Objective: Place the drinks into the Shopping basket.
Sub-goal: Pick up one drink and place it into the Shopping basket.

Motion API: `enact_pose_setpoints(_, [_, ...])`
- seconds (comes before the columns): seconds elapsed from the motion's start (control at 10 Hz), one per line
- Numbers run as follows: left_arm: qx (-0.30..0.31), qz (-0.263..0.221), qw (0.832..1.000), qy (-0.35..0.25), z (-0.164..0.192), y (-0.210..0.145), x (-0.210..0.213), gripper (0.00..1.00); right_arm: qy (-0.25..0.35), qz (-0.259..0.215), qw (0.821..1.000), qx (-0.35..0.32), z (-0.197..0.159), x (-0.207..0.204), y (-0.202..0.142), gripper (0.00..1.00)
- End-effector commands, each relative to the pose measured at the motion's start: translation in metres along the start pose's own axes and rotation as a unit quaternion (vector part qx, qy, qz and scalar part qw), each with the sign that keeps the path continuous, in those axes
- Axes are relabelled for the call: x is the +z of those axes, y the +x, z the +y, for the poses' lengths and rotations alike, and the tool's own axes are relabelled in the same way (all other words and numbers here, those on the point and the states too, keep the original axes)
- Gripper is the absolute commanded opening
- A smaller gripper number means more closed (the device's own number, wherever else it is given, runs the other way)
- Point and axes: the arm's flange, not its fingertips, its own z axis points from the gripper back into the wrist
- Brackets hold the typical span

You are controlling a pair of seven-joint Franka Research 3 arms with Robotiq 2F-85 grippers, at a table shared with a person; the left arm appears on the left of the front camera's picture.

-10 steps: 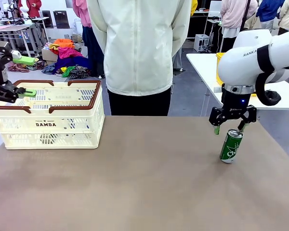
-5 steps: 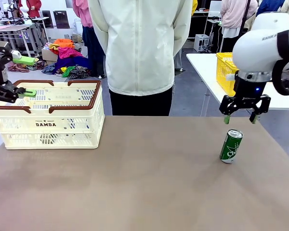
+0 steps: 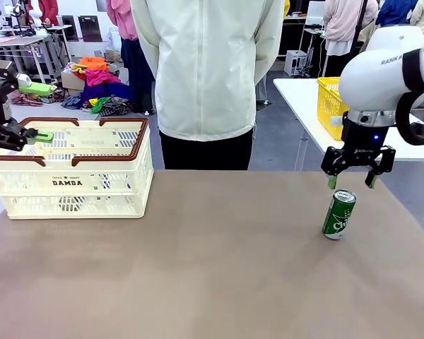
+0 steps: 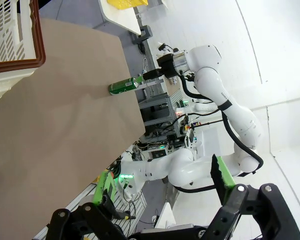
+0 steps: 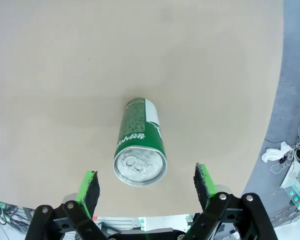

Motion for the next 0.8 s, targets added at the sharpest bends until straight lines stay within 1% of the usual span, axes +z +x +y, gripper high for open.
enact_pose_setpoints(0.0, [0.005,-0.004,1.000,-0.010,-0.003,-0.001,0.000,1.00,0.019,0.022,0.999,0.027,0.003,-0.018,0.005,1.00])
enact_pose_setpoints(0.1, [0.005,-0.004,1.000,-0.010,-0.003,-0.001,0.000,1.00,0.020,0.034,0.999,0.031,0.005,-0.029,0.006,1.00])
enact_pose_setpoints(0.3, [0.005,-0.004,1.000,-0.010,-0.003,-0.001,0.000,1.00,0.023,0.040,0.998,0.048,0.008,-0.048,0.010,1.00])
enact_pose_setpoints(0.7, [0.005,-0.004,1.000,-0.010,-0.003,-0.001,0.000,1.00,0.015,0.053,0.997,0.057,0.006,-0.049,0.011,1.00])
